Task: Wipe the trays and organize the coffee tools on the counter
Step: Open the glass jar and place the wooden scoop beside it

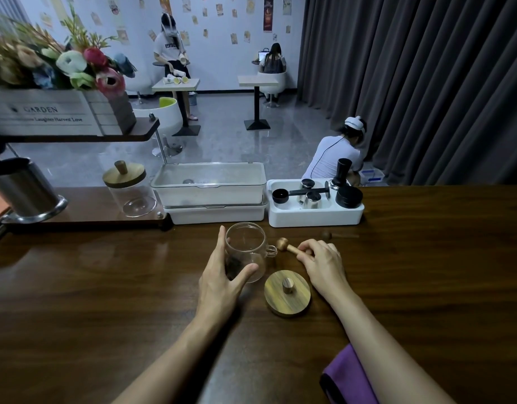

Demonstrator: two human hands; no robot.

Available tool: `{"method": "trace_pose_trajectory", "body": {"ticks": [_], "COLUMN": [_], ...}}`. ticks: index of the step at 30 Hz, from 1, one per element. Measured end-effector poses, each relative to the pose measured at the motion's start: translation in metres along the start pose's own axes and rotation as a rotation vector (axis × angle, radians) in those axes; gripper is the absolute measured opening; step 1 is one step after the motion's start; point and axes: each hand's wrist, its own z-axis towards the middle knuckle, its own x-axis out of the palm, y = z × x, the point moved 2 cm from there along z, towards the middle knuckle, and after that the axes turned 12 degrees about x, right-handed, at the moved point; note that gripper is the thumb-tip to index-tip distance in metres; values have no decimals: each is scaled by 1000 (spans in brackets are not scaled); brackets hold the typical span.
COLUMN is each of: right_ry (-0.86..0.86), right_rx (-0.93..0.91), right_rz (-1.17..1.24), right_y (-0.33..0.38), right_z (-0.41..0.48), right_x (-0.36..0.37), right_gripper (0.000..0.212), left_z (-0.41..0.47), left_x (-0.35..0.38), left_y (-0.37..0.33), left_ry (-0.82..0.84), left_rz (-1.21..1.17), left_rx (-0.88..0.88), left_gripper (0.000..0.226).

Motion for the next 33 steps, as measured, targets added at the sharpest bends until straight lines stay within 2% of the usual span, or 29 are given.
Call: {"method": "trace_pose_trajectory", "body": {"ticks": [5, 9, 16, 20, 28, 33], "right_ry": [-1, -21, 14, 71, 153, 120], "right_rx": [0, -19, 65, 96, 94, 128], "right_rz": [52, 211, 422, 390, 338, 410], "right_y": [-1, -2, -1, -2, -2, -1], "right_z": [0, -4, -6, -1, -1, 0], "right_x": [-1, -7, -16, -17, -17, -19], "right_gripper": [13, 7, 6, 6, 24, 19], "left_z": [0, 0, 1, 1, 1, 1], "left_x": [0, 1, 1, 0, 0, 1], "left_y": [2, 3, 4, 4, 2, 4], "left_ry": [3, 0, -1, 0, 2, -5], "left_rz": [-5, -4, -5, 0, 6, 7], "left_rx": [0, 3, 6, 7, 0, -1], "left_gripper": [106, 106, 106, 106, 106, 106]}}
